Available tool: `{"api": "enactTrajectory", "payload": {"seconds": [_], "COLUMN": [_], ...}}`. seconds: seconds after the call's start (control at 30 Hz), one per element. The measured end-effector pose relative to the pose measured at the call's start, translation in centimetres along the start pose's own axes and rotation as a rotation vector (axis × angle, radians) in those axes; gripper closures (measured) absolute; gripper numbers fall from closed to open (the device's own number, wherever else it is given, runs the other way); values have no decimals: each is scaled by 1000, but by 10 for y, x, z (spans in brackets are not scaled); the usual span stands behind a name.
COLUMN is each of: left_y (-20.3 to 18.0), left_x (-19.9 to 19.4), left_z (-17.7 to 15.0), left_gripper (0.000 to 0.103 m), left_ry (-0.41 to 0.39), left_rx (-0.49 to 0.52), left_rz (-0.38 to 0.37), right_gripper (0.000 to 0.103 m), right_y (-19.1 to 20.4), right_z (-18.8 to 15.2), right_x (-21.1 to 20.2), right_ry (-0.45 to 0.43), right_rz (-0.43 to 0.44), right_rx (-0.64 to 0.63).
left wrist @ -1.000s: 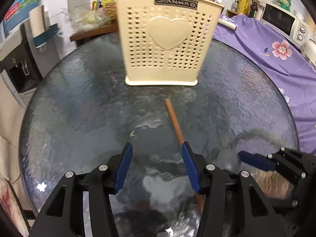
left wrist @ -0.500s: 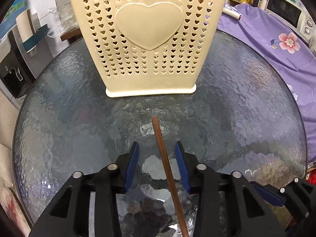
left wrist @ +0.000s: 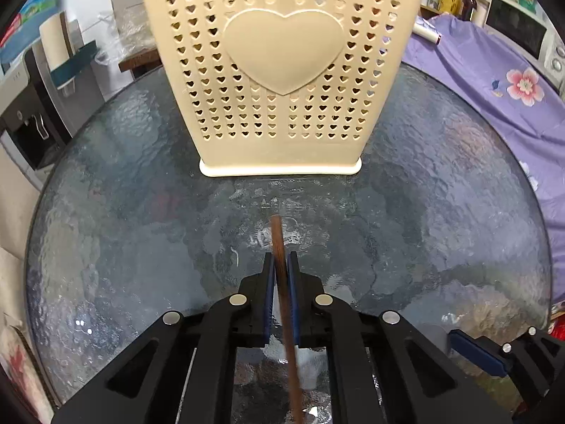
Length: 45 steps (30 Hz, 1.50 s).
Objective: Organize utensils
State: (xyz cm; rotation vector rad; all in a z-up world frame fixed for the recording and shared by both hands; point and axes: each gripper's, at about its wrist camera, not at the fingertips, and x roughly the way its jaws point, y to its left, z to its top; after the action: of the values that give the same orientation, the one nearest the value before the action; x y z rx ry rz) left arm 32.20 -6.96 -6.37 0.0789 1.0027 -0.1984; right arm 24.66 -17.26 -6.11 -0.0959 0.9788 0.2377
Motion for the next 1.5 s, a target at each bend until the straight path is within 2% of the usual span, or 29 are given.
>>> {"api": "enactTrajectory", "payload": {"seconds": [0.27,0.57,0.77,0.8,0.83,0.93,1.23,1.3,1.33,1.37,1.43,1.5], "left_y": [15,31,38,39,38,36,39,39,38,38,38,37], "left_x": [-37,-111,-150,-157,-164,-177,-182,-184,-185,-186,-188,-188], "left_z": [-3,-6,-10,-11,-11,-13,-15,-15,-15,-15,-14,-13], "left_gripper": [96,96,96,96,96,96,96,96,97,96,96,96], "left_ry": [-89,-253,-337,-351,-367,-394,-411,-418,-421,-423,-428,-432], "left_rx": [-37,-56,-58,-52,-42,-22,-25,-26,-26,-27,-28,-27], "left_rz": [-45,-105,-132,-132,-133,-136,-134,-131,-133,-134,-135,-134], "right_gripper": [67,67,67,73,101,101,100,98,91,68,36,40], "right_y": [-10,-19,-17,-15,-15,-15,-22,-28,-32,-38,-43,-45], "right_z": [13,32,40,40,41,46,49,51,51,52,53,54], "right_x": [-19,-61,-86,-90,-93,-100,-82,-74,-71,-67,-59,-51], "right_ry": [-65,-196,-262,-273,-278,-287,-258,-237,-242,-242,-229,-226], "right_rz": [42,118,129,130,135,162,109,73,55,47,39,26], "right_rx": [14,22,-4,-8,-12,-7,11,20,42,63,89,97]}}
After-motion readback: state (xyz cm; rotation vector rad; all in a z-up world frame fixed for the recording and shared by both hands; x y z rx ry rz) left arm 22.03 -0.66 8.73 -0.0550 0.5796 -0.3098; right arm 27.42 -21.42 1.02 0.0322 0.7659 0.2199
